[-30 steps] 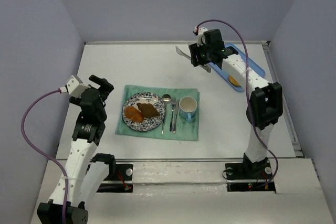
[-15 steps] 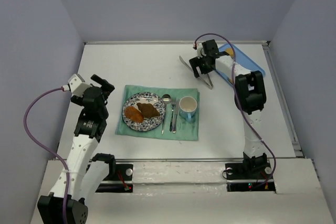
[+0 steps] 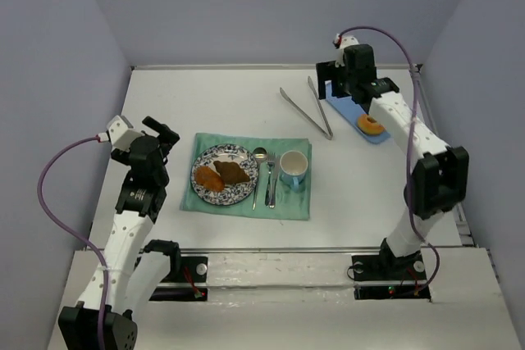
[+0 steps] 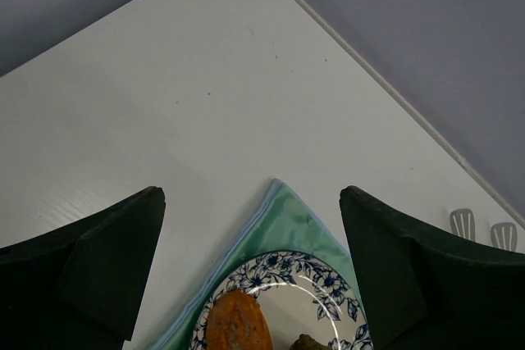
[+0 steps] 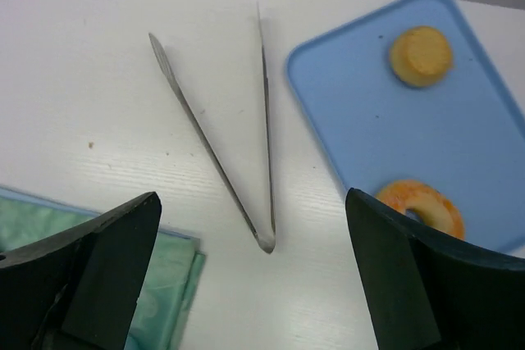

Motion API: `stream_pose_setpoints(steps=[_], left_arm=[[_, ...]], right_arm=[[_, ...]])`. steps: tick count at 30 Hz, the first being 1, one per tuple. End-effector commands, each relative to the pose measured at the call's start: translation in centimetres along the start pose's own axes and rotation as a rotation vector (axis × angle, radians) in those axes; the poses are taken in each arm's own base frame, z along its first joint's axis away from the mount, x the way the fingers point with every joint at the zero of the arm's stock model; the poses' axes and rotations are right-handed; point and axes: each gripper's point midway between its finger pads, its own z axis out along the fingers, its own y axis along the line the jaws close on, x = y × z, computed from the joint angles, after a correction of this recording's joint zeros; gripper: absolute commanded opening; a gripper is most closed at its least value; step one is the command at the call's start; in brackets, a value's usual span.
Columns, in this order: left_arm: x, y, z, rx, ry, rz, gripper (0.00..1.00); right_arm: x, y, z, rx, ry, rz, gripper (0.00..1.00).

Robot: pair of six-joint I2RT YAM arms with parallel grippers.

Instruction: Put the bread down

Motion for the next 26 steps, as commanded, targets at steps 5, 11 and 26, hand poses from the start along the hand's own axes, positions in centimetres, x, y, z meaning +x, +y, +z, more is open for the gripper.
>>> stream_pose_setpoints(steps=[5, 11, 26], left_arm=[[-1.0, -1.4, -0.2, 0.055, -0.017, -0.034, 0.99], [-0.3, -2.1, 0.1, 0.077, 0.015, -0.040, 0.99], [-0.4, -2.8, -0.6, 0.125, 0.029, -0.064, 0.99]], right_arm=[[4.4, -4.8, -12.4, 0.268, -0.240, 0.451, 1.00], [12.1, -6.1, -16.0, 0.337, -0.261, 0.568, 1.00], [12.3, -6.7, -20.6, 0.303, -0.415, 0.622, 1.00]])
